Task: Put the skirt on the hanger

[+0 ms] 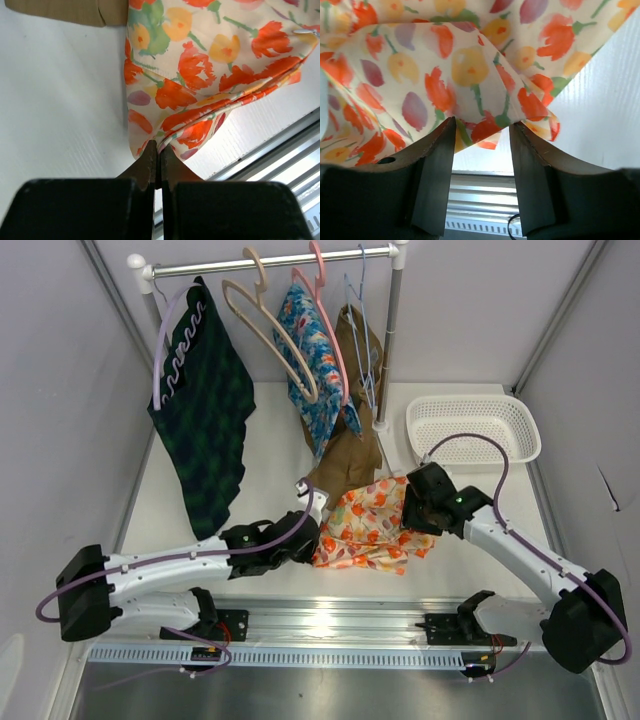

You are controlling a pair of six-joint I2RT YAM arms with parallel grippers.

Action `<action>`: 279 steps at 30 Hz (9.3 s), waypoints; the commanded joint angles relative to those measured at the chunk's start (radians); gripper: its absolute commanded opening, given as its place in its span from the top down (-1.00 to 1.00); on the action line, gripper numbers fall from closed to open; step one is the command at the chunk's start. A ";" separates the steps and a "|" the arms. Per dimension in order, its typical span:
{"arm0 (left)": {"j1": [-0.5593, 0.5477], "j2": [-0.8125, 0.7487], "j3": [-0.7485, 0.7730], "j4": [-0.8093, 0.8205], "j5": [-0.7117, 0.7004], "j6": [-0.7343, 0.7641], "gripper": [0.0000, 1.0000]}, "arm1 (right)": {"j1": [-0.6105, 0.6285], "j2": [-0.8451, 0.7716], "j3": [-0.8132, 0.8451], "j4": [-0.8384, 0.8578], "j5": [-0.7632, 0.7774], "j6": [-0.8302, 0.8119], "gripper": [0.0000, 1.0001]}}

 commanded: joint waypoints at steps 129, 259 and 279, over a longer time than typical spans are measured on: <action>0.542 -0.285 0.061 -0.041 0.410 -0.018 1.00 | -0.351 -0.324 0.065 -0.069 -0.380 -0.008 1.00; 0.735 -0.080 0.278 -0.053 0.330 -0.012 -0.19 | -0.480 0.080 -0.026 0.226 -0.465 -0.067 -0.17; 0.721 0.198 0.974 0.146 0.062 0.043 -0.43 | -0.480 0.071 0.040 0.209 -0.480 -0.081 -0.16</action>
